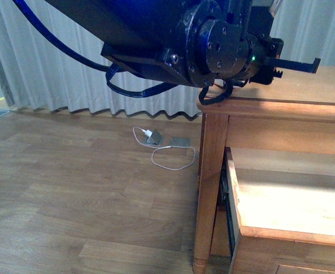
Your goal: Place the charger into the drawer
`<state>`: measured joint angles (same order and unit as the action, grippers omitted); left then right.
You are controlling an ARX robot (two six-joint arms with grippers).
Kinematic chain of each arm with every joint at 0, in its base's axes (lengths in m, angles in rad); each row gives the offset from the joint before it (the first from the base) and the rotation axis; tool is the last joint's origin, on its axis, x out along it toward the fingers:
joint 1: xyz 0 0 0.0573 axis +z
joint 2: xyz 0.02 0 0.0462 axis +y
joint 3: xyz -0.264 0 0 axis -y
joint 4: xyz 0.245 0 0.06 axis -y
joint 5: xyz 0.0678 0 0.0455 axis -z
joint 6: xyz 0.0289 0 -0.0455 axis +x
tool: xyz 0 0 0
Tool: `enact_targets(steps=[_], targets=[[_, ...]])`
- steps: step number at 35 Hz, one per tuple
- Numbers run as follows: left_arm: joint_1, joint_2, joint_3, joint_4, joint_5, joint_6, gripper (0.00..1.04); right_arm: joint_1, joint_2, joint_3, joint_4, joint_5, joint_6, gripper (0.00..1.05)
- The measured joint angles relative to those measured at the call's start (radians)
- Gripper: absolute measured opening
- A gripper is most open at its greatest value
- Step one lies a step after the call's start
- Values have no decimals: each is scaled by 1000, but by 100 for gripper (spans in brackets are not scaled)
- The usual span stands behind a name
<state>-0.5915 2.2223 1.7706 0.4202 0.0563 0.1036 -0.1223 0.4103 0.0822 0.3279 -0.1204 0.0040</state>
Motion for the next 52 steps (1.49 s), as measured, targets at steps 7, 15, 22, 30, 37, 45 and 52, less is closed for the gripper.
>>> enact_targets(steps=[7, 15, 22, 30, 37, 45, 52], targets=[[-5, -97, -85, 53, 16, -31, 4, 0, 0, 0, 0, 0, 0, 96], [-66, -203, -188, 110, 137, -91, 4, 0, 0, 0, 0, 0, 0, 96], [-138, -232, -243, 122, 202, -86, 4, 0, 0, 0, 0, 0, 0, 96], [-148, -145, -241, 58, 157, -35, 15, 0, 0, 0, 0, 0, 0, 96], [-155, -93, -245, 50, 126, -14, 44, 0, 0, 0, 0, 0, 0, 96], [-153, -150, -276, 94, 1, -9, 87, 0, 0, 0, 0, 0, 0, 96], [-71, -397, -428, 136, -197, -10, 99, 0, 0, 0, 0, 0, 0, 96]])
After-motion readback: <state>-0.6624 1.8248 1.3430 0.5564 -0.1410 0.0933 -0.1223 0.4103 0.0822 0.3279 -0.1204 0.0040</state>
